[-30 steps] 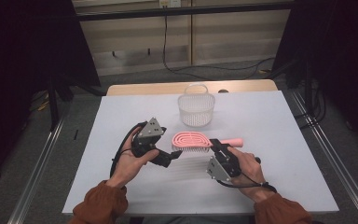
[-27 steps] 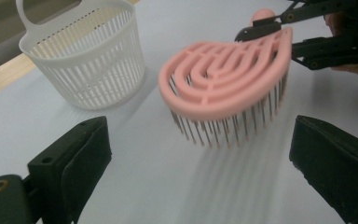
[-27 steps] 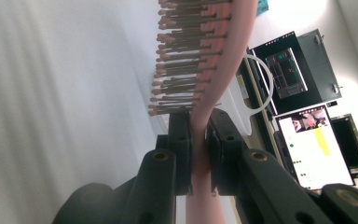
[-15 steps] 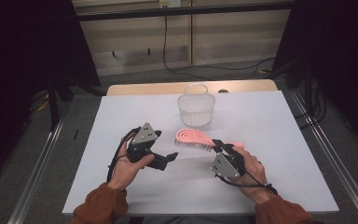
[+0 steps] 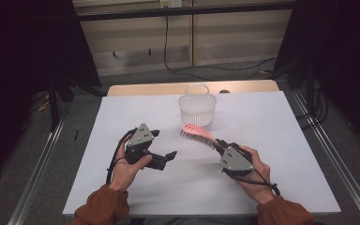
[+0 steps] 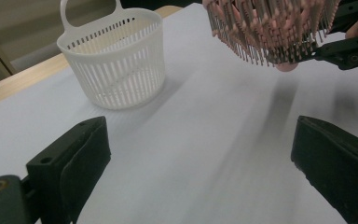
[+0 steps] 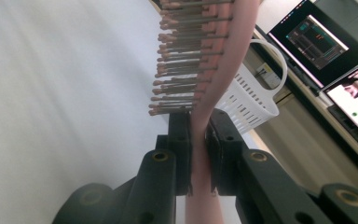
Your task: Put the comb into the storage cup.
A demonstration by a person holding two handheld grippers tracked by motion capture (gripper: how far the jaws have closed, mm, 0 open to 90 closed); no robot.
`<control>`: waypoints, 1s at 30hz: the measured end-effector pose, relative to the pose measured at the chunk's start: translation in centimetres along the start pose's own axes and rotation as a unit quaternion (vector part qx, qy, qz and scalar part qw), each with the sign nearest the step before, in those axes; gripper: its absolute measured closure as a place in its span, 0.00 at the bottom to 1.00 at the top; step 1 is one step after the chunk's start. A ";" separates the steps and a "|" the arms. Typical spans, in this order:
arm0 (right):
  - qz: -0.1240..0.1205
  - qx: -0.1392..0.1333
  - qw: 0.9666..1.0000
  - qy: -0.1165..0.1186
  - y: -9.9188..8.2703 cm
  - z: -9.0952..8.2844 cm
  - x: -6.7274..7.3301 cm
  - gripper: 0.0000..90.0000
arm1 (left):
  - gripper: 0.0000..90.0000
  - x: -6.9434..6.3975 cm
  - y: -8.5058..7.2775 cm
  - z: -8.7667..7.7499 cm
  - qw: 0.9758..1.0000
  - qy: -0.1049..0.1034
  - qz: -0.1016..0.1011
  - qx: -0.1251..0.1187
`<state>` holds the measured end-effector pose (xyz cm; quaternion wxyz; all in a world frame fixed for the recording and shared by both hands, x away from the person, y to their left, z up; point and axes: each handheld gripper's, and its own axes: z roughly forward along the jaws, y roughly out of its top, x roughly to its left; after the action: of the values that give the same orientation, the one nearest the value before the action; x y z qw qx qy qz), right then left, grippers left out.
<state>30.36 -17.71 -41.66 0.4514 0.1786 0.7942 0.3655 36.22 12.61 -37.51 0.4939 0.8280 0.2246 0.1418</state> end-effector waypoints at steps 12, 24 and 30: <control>0.101 -0.023 0.994 0.040 -0.5 -0.1 -0.9 0.91 | 0.05 0.0 0.0 0.1 1.000 0.000 -0.004 -0.015; 0.163 -0.049 0.983 0.071 -0.5 -0.2 -1.1 0.91 | 0.03 -0.2 0.2 -0.5 0.999 0.012 0.001 -0.032; 0.202 -0.070 0.973 0.090 -0.6 -0.3 -1.3 0.91 | 0.04 -0.5 0.4 -0.4 0.999 0.000 -0.005 -0.038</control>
<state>30.82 -19.06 -41.27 0.3065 0.2694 0.7517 0.5180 35.72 12.53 -37.00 0.5261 0.8072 0.2233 0.1477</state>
